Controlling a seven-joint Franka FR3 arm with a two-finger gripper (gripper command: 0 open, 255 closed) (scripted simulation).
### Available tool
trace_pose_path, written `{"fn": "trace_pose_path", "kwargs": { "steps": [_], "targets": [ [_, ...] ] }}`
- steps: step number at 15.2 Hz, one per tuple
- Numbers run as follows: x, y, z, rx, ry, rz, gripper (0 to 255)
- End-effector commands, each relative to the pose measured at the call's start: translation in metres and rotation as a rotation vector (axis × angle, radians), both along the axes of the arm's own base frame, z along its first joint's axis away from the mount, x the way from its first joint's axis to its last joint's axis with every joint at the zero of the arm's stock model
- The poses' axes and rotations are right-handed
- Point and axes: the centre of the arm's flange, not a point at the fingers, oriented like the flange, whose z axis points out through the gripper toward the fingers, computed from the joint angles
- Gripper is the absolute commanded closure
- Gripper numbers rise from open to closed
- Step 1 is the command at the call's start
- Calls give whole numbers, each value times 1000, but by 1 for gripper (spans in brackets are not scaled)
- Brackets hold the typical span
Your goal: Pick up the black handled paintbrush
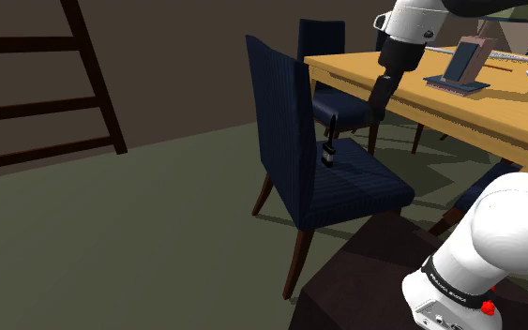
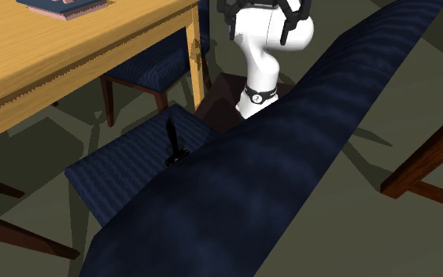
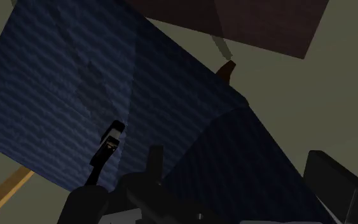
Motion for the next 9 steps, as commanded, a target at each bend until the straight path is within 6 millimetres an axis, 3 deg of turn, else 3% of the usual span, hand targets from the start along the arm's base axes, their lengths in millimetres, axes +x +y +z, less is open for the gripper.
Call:
{"fn": "trace_pose_path", "kwargs": {
  "steps": [1, 9],
  "targets": [
    [0, 0, 0, 0, 0, 0, 0],
    [67, -32, -73, -18, -8, -263, 0]
  ]
}}
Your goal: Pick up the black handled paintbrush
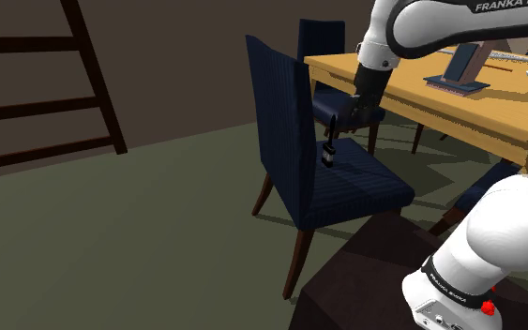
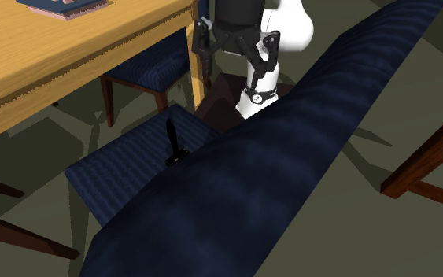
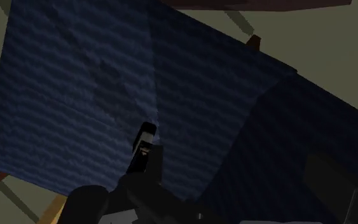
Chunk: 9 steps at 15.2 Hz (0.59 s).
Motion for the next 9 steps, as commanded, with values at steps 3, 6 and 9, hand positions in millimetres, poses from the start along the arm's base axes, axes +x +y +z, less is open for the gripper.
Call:
{"fn": "trace_pose_path", "kwargs": {
  "steps": [3, 6, 9],
  "targets": [
    [35, -19, -37, -9, -6, -133, 0],
    [57, -38, -64, -16, -9, -232, 0],
    [76, -60, -91, -23, -11, -331, 0]
  ]
}}
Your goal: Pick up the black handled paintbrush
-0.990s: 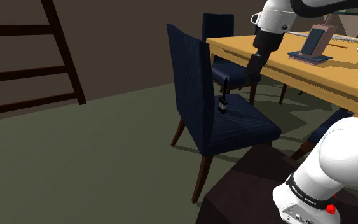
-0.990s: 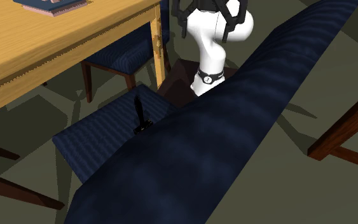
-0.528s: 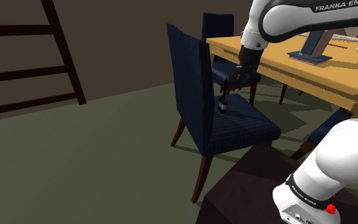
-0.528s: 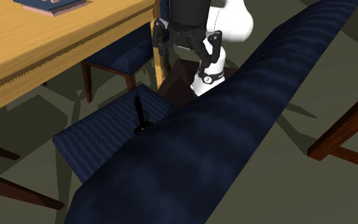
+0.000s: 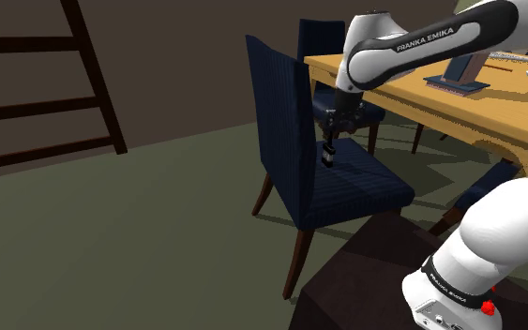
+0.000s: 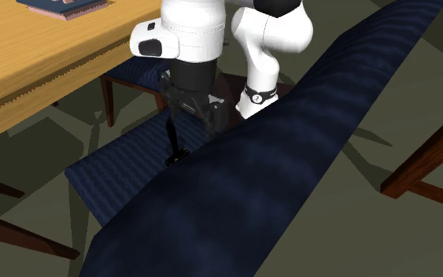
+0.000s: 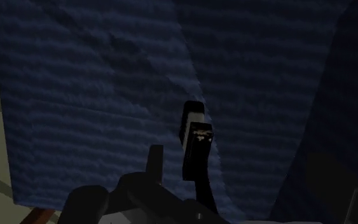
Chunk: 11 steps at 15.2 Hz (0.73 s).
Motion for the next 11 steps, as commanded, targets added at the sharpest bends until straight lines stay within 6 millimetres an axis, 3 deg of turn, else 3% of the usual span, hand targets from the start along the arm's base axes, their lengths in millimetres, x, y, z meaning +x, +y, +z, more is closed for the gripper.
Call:
{"fn": "trace_pose_path", "kwargs": {
  "steps": [1, 9, 11],
  "targets": [
    [10, -14, -19, -5, -3, -68, 0],
    [14, -19, -62, -6, -4, -89, 0],
    [14, -19, -65, -6, -4, -89, 0]
  ]
}}
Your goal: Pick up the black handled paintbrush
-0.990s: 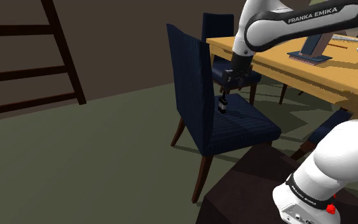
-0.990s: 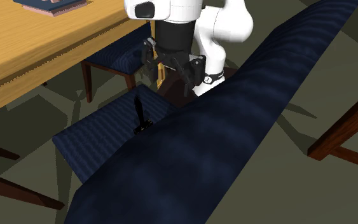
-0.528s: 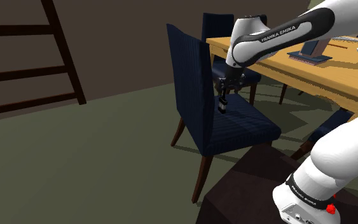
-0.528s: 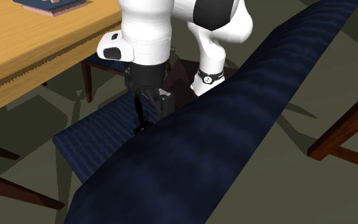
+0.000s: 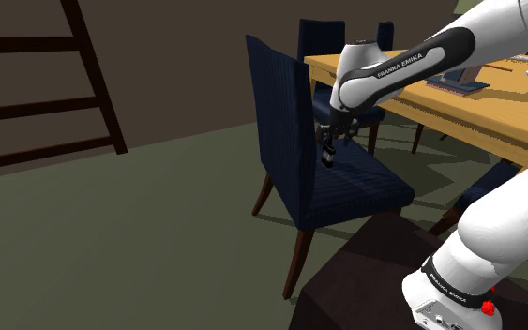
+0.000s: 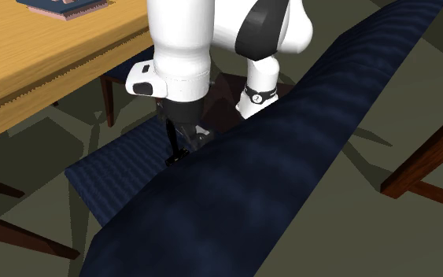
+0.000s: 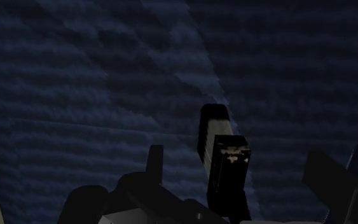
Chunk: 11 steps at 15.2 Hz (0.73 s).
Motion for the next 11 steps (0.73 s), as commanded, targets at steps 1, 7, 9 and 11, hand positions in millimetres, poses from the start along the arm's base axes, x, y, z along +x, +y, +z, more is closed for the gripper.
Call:
{"fn": "trace_pose_path", "kwargs": {
  "steps": [1, 7, 9, 11],
  "targets": [
    [0, 0, -2, 0, 0, 0, 255],
    [0, 0, -2, 0, 0, 0, 255],
    [0, 0, -2, 0, -1, 0, 255],
    [0, 1, 3, 0, 0, 0, 255]
  ]
}}
